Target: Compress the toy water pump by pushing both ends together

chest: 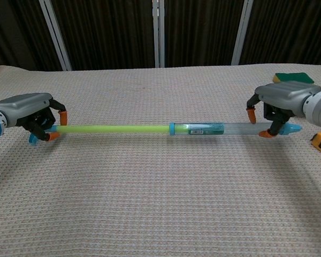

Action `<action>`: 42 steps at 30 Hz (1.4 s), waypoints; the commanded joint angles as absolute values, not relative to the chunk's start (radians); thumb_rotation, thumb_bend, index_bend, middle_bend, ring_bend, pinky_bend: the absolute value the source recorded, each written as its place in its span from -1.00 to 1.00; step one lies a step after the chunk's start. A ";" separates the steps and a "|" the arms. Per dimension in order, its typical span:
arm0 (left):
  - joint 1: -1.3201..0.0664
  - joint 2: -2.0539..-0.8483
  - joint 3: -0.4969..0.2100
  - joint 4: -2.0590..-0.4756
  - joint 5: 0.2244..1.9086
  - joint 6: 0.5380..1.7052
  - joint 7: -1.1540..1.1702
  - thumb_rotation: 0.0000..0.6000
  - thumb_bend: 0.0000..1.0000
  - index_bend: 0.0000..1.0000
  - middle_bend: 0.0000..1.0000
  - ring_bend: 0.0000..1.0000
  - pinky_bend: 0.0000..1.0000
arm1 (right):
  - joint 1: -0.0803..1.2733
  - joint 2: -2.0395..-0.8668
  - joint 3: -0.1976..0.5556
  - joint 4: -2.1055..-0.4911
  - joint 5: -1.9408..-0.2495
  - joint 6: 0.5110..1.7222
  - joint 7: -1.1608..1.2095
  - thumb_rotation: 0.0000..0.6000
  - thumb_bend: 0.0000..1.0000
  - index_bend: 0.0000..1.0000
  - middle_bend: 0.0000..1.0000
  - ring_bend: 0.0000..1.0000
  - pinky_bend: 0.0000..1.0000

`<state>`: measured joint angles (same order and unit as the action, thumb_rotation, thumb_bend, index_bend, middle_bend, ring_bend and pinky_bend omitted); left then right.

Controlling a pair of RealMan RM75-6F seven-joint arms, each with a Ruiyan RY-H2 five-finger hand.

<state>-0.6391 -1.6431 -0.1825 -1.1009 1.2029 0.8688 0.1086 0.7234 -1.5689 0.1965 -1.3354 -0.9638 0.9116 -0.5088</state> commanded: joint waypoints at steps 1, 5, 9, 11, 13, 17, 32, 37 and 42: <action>-0.651 -1.643 -0.195 -1.128 1.187 0.869 0.129 1.00 -0.17 0.53 0.62 0.64 1.00 | 0.737 -1.568 0.205 -1.368 -0.947 0.920 -0.534 1.00 -0.24 0.30 1.00 1.00 1.00; -0.665 -1.651 -0.205 -1.156 1.167 0.867 0.161 1.00 -0.17 0.53 0.62 0.64 1.00 | 0.756 -1.574 0.210 -1.398 -0.927 0.926 -0.568 1.00 -0.24 0.30 1.00 1.00 1.00; -0.679 -1.662 -0.212 -1.172 1.150 0.864 0.185 1.00 -0.17 0.54 0.62 0.64 1.00 | 0.776 -1.585 0.214 -1.415 -0.912 0.932 -0.601 1.00 -0.24 0.30 1.00 1.00 1.00; -0.686 -1.669 -0.214 -1.178 1.141 0.863 0.198 1.00 -0.17 0.54 0.62 0.64 1.00 | 0.788 -1.593 0.217 -1.421 -0.900 0.936 -0.620 1.00 -0.24 0.30 1.00 1.00 1.00; -0.691 -1.674 -0.216 -1.183 1.136 0.862 0.203 1.00 -0.17 0.54 0.62 0.64 1.00 | 0.796 -1.600 0.219 -1.423 -0.892 0.937 -0.630 1.00 -0.24 0.30 1.00 1.00 1.00; -0.700 -1.684 -0.219 -1.190 1.132 0.865 0.213 1.00 -0.17 0.54 0.62 0.64 1.00 | 0.811 -1.615 0.221 -1.424 -0.879 0.941 -0.648 1.00 -0.24 0.30 1.00 1.00 1.00; -0.745 -1.739 -0.229 -1.214 1.120 0.868 0.229 1.00 -0.17 0.54 0.62 0.64 1.00 | 0.865 -1.675 0.230 -1.416 -0.842 0.955 -0.682 1.00 -0.24 0.30 1.00 1.00 1.00; -0.754 -1.758 -0.233 -1.211 1.119 0.876 0.228 1.00 -0.17 0.54 0.62 0.64 1.00 | 0.877 -1.688 0.231 -1.412 -0.833 0.957 -0.687 1.00 -0.24 0.31 1.00 1.00 1.00; -0.760 -1.769 -0.233 -1.203 1.116 0.879 0.228 1.00 -0.17 0.52 0.62 0.64 1.00 | 0.883 -1.695 0.228 -1.405 -0.824 0.959 -0.689 1.00 -0.24 0.30 1.00 1.00 1.00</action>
<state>-0.7600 -1.7686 -0.2332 -1.2032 1.1165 0.8790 0.2278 0.8828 -1.6950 0.2280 -1.4051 -0.8239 0.9592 -0.6892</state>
